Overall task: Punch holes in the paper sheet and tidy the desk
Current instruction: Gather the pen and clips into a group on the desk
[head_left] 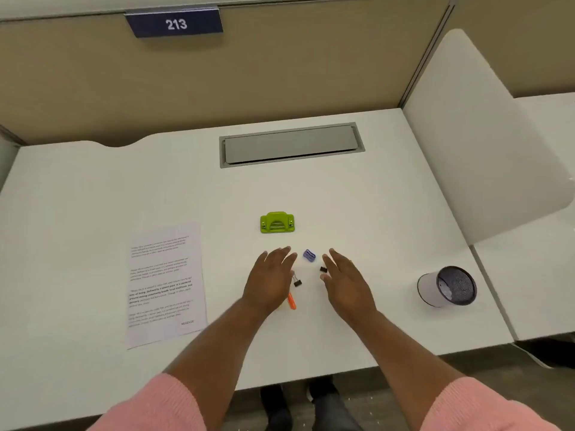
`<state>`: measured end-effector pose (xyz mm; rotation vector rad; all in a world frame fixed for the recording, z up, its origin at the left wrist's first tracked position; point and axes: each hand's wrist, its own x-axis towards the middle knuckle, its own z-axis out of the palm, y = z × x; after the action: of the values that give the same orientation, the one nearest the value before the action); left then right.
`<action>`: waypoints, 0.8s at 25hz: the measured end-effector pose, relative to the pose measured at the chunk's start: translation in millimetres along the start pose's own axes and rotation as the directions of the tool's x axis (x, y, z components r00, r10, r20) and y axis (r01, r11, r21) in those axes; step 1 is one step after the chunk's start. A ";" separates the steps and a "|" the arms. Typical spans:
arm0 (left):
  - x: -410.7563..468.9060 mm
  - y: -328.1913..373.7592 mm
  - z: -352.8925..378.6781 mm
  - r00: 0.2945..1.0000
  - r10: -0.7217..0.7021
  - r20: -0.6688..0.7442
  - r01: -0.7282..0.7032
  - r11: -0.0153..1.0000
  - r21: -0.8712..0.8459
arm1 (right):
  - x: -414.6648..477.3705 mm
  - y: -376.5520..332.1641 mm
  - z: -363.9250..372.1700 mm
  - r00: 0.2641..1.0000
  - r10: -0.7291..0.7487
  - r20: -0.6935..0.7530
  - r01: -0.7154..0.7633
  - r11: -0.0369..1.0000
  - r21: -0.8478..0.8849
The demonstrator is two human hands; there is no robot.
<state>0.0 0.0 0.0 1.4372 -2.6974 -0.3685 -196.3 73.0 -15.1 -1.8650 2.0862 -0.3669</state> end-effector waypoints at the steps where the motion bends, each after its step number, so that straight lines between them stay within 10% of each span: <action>1: 10.9 3.1 6.0 0.998 -0.009 0.060 0.009 1.000 -0.008 | 4.4 5.3 5.2 0.999 0.013 0.048 -0.013 1.000 -0.001; 20: 137.7 48.1 46.9 0.970 -0.129 0.207 0.125 0.992 0.030 | 75.4 67.3 -1.2 0.975 0.120 0.189 -0.138 0.987 0.085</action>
<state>-124.3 -79.3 -41.8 1.6696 -2.7789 -0.5358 -265.5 5.9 -45.4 -1.6323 2.0150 -0.2498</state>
